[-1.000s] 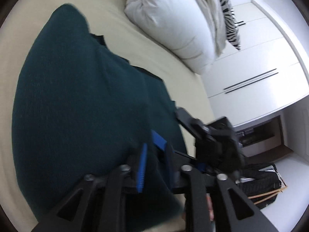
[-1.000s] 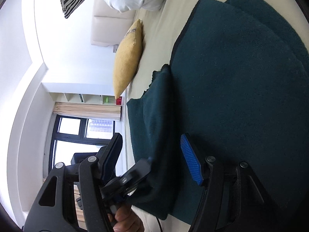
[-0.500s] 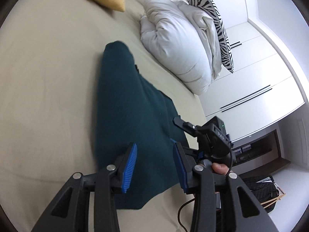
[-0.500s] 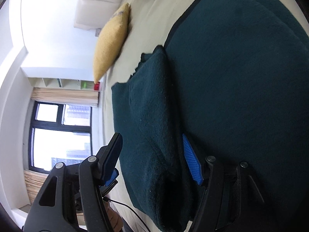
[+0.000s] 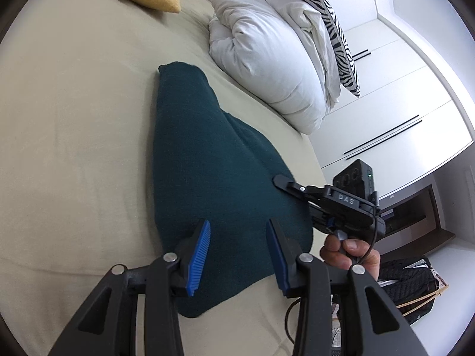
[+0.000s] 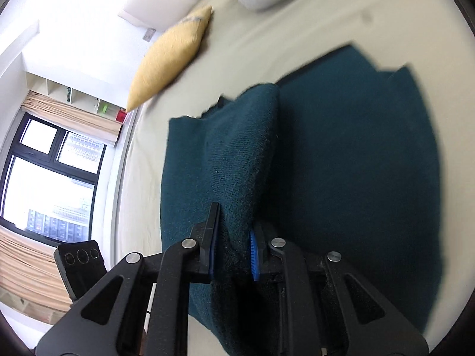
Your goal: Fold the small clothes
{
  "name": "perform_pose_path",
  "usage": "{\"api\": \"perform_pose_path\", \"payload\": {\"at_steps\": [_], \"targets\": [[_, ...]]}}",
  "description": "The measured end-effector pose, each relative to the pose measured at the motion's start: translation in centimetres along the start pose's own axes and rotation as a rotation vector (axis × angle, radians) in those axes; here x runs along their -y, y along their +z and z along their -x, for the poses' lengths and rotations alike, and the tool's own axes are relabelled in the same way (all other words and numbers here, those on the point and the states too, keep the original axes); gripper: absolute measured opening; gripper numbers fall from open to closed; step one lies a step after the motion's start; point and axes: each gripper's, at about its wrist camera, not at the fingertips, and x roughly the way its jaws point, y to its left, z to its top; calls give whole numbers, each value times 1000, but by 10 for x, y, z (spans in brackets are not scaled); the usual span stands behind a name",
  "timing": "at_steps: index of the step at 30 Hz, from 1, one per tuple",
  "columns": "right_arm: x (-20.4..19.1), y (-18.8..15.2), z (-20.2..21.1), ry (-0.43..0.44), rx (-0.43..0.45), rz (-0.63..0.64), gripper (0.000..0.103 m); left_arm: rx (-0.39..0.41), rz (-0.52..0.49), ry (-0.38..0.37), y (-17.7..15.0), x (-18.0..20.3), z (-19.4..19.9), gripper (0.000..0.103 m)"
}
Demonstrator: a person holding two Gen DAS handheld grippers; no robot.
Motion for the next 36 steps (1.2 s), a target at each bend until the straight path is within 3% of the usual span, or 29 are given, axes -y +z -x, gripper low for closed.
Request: {"api": "perform_pose_path", "payload": {"at_steps": [10, 14, 17, 19, 23, 31, 34, 36], "targets": [[42, 11, 58, -45, 62, -26, 15, -43, -171, 29, 12, 66, -50, 43], [76, 8, 73, -49, 66, -52, 15, -66, -213, 58, 13, 81, -76, 43], [96, 10, 78, -39, 79, -80, 15, -85, -248, 97, 9, 83, -91, 45], [106, 7, 67, -27, 33, -86, 15, -97, -250, 145, 7, 76, -102, 45], [122, 3, 50, -3, 24, -130, 15, -106, -230, 162, 3, 62, -109, 42], [119, -2, 59, -37, 48, -124, 18, -112, -260, 218, 0, 56, -114, 28], [94, -2, 80, -207, 124, -60, 22, -107, -265, 220, -2, 55, -112, 28], [73, -7, 92, -184, 170, -3, 22, -102, -271, 230, -4, 57, -110, 28]]}}
